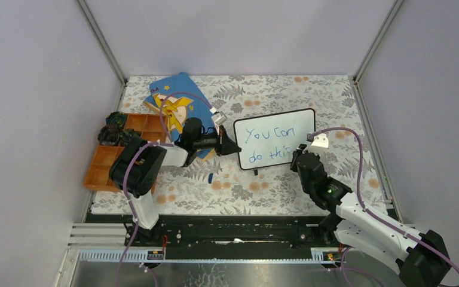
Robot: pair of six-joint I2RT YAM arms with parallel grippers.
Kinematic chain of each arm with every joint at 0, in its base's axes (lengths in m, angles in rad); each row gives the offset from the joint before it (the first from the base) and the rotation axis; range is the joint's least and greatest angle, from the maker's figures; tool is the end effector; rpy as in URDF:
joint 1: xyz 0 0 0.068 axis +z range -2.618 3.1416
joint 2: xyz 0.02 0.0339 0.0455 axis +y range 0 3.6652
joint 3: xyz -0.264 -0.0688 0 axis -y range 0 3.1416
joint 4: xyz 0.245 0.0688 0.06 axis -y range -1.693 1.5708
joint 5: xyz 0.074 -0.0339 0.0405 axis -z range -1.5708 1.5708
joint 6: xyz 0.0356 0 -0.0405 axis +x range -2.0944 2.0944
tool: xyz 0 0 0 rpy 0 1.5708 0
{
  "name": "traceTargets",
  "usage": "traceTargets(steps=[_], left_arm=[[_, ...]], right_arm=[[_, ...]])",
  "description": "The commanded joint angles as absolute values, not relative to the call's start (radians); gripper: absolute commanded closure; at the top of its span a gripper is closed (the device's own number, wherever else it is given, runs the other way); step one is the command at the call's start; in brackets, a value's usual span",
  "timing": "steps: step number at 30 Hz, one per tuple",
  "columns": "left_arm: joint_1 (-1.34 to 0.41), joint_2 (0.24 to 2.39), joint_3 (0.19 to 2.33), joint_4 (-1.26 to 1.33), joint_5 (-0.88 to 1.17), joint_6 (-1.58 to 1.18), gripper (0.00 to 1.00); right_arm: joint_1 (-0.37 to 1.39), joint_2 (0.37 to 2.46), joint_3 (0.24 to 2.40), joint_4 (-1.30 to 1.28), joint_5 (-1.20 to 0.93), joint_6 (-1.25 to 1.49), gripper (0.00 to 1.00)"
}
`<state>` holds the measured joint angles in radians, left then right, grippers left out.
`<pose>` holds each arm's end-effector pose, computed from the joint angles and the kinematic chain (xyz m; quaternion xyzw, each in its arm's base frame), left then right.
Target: Write a sentence on the whiteboard
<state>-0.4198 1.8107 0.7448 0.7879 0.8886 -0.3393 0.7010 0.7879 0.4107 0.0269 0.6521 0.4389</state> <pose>0.3051 -0.1665 0.1581 0.2877 0.7098 -0.5202 0.3780 0.1513 0.0994 0.2311 0.0805 0.7937 0.0719 0.5987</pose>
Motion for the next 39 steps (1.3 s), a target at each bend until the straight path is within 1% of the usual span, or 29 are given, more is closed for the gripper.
traceTargets(steps=[1, 7, 14, 22, 25, 39], left_arm=[[-0.449, 1.833, 0.728, 0.66, 0.853, -0.262, 1.0], [-0.449, 1.834, 0.728, 0.659, 0.853, -0.262, 1.0], [-0.449, 1.833, 0.727, 0.66, 0.853, -0.262, 1.0], [-0.451, 1.832, 0.726, 0.661, 0.851, -0.264, 1.0], [-0.451, 1.832, 0.727, 0.66, 0.853, -0.264, 1.0], [-0.451, 1.831, 0.727, 0.658, 0.851, -0.262, 1.0]], right_arm=[[0.693, 0.78, 0.418, 0.007, 0.725, 0.46, 1.0], [0.692, 0.781, 0.416, -0.025, 0.728, 0.465, 1.0], [0.692, 0.781, 0.411, -0.034, 0.678, 0.462, 1.0], [0.692, 0.807, 0.403, -0.01, 0.606, 0.466, 1.0], [0.692, 0.812, 0.4, 0.037, 0.584, 0.467, 1.0], [0.692, 0.805, 0.397, 0.061, 0.55, 0.472, 1.0]])
